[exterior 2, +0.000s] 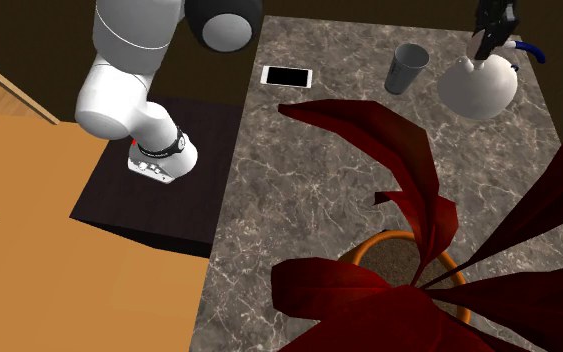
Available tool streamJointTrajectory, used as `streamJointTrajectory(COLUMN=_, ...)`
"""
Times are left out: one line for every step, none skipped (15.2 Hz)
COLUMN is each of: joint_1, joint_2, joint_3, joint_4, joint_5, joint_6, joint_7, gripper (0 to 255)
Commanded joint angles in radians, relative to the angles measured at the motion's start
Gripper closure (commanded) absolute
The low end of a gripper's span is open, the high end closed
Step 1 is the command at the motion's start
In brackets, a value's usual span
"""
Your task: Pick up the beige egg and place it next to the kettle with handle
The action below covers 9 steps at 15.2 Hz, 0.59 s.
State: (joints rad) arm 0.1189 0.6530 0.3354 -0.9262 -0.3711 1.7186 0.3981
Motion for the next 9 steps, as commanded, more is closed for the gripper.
streamJointTrajectory(joint_1=-0.008, joint_2=-0.008, joint_3=0.001, joint_4=-0.043, joint_5=0.0, joint_6=0.034, joint_7=0.007, gripper=255)
streamJointTrajectory(joint_1=-0.012, joint_2=-0.013, joint_3=0.001, joint_4=-0.066, joint_5=0.001, joint_6=0.051, joint_7=0.011, gripper=255)
streamJointTrajectory(joint_1=-0.016, joint_2=-0.018, joint_3=0.002, joint_4=-0.087, joint_5=0.001, joint_6=0.067, joint_7=0.015, gripper=255)
streamJointTrajectory(joint_1=-0.02, joint_2=-0.022, joint_3=0.002, joint_4=-0.107, joint_5=0.001, joint_6=0.083, joint_7=0.018, gripper=255)
streamJointTrajectory(joint_1=-0.023, joint_2=-0.025, joint_3=0.002, joint_4=-0.127, joint_5=0.001, joint_6=0.098, joint_7=0.021, gripper=255)
streamJointTrajectory(joint_1=-0.026, joint_2=-0.028, joint_3=0.002, joint_4=-0.145, joint_5=0.001, joint_6=0.113, joint_7=0.025, gripper=255)
streamJointTrajectory(joint_1=-0.029, joint_2=-0.031, joint_3=0.002, joint_4=-0.163, joint_5=0.0, joint_6=0.128, joint_7=0.028, gripper=255)
streamJointTrajectory(joint_1=-0.031, joint_2=-0.032, joint_3=0.002, joint_4=-0.179, joint_5=0.0, joint_6=0.142, joint_7=0.031, gripper=255)
streamJointTrajectory(joint_1=-0.033, joint_2=-0.034, joint_3=0.002, joint_4=-0.196, joint_5=-0.001, joint_6=0.156, joint_7=0.034, gripper=255)
